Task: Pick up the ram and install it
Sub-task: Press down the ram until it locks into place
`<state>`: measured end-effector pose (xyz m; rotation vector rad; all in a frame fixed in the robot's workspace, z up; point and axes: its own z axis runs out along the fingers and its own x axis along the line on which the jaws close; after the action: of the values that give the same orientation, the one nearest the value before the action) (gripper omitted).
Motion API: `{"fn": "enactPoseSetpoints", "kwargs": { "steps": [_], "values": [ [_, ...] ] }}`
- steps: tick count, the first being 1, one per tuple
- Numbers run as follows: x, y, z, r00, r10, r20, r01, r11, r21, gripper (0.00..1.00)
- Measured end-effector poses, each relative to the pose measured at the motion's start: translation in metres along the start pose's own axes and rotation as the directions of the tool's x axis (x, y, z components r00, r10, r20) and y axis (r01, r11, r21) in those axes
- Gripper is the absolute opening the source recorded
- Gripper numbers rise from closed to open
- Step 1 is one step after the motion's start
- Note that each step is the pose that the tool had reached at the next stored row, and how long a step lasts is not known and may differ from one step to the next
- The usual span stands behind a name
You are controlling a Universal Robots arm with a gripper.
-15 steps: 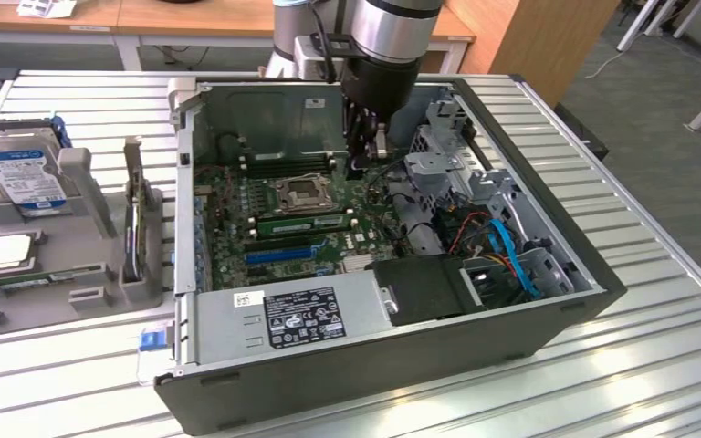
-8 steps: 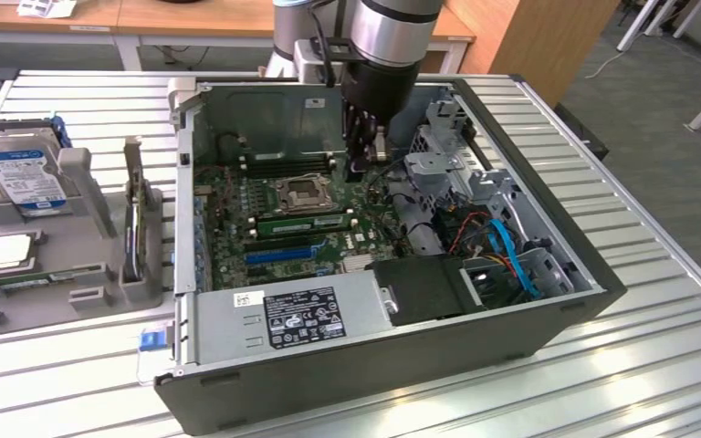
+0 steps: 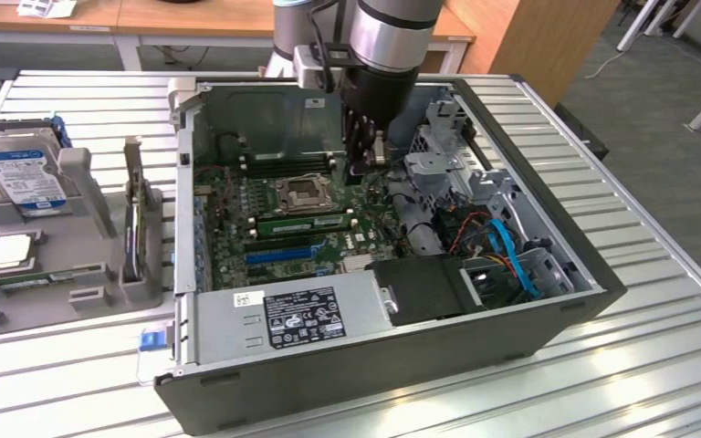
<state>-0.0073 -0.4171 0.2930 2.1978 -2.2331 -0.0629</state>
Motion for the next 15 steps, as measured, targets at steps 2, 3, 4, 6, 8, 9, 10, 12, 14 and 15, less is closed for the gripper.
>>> {"fn": "enactPoseSetpoints", "kwargs": {
  "steps": [2, 3, 4, 6, 8, 9, 10, 12, 14, 15],
  "values": [
    [0.0, 0.0, 0.0013, 1.0, 0.0, 0.0, 0.0, 1.0, 0.0, 0.1],
    [0.0, -0.0001, 0.002, 1.0, 0.0, 0.0, 0.0, 1.0, 0.0, 0.1],
    [0.0, -0.0001, 0.0026, 1.0, 0.0, 0.0, 0.0, 1.0, 0.0, 0.1],
    [0.0001, -0.0001, 0.0038, 1.0, 0.0, 0.0001, 0.0, 1.0, 0.0001, 0.1],
    [0.0001, -0.0002, 0.005, 1.0, 0.0, 0.0, 0.0, 1.0, 0.0, 0.1],
    [0.0001, -0.0002, 0.0057, 1.0, 0.0, 0.0, 0.0, 1.0, 0.0, 0.1],
    [0.0001, -0.0002, 0.0063, 1.0, 0.0, -0.0001, 0.0, 1.0, 0.0, 0.1],
    [0.0002, -0.0003, 0.0077, 1.0, 0.0, 0.0, 0.0, 1.0, 0.0, 0.1],
    [0.0002, -0.0003, 0.009, 1.0, 0.0, -0.0001, 0.0, 1.0, 0.0, 0.1],
    [0.0002, -0.0003, 0.0097, 1.0, 0.0, -0.0001, 0.0, 1.0, 0.0, 0.1]
  ]
}}
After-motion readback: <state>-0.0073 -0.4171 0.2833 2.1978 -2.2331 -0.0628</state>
